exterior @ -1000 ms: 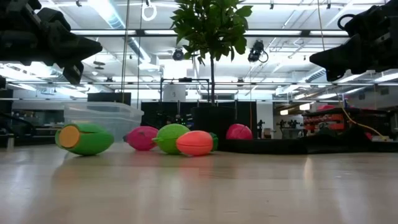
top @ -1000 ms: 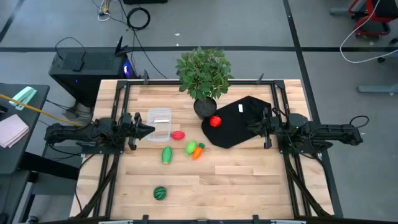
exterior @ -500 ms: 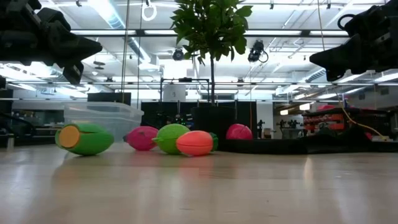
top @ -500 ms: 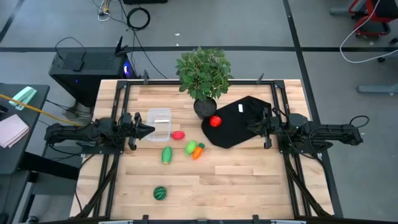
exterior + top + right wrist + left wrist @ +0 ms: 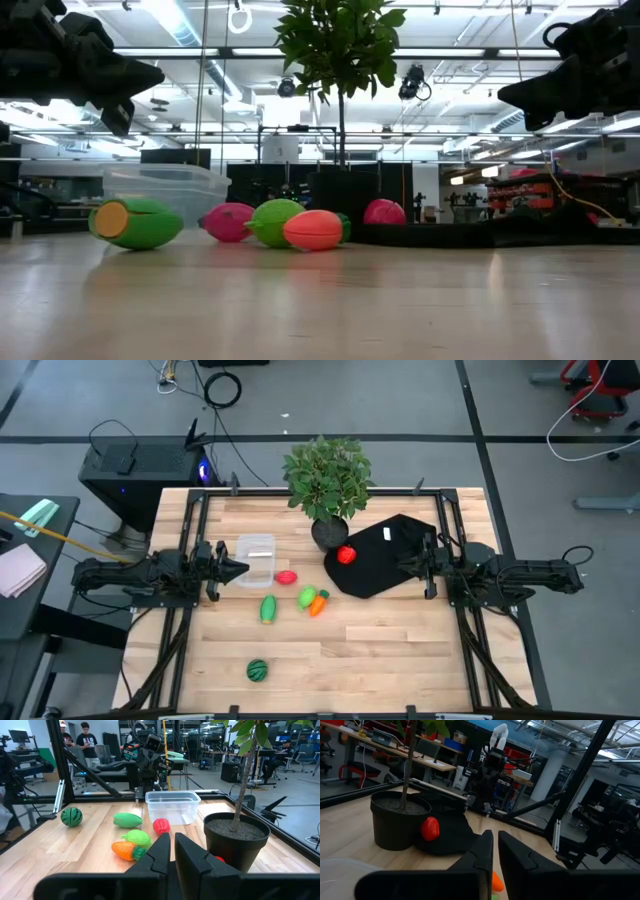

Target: Pick and placing Produce into tupperware

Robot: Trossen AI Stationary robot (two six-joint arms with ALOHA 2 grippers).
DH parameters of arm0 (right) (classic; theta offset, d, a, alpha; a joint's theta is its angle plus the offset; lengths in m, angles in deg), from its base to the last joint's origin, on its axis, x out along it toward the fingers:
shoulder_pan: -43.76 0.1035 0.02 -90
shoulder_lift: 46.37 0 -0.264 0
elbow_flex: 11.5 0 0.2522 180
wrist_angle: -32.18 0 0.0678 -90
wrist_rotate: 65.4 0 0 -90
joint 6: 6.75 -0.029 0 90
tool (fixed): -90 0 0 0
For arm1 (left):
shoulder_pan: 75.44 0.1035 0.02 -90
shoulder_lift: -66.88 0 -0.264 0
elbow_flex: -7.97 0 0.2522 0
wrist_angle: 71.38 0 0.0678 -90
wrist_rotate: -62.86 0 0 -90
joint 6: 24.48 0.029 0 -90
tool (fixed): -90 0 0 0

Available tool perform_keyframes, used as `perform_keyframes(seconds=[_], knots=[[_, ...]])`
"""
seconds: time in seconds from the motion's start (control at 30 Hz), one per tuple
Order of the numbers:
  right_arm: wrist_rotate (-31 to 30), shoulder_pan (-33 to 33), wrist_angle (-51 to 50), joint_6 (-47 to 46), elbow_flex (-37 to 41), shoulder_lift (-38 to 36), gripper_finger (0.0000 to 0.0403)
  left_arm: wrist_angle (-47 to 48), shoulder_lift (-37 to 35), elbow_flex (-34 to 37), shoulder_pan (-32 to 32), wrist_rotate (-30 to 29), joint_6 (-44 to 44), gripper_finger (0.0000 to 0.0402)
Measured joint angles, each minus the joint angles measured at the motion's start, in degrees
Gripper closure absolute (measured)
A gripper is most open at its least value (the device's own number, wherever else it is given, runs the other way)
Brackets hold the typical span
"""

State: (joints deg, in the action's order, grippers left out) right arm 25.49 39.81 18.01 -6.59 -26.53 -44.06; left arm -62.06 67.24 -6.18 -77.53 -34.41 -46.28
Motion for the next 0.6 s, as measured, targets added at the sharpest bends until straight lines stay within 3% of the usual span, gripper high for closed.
perform_keyframes(seconds=[0.6], knots=[[0.0, 0.0, 0.0, 0.0, 0.0, 0.0, 0.0368, 0.0, 0.0, 0.0, 0.0, 0.0, 0.0, 0.0367]])
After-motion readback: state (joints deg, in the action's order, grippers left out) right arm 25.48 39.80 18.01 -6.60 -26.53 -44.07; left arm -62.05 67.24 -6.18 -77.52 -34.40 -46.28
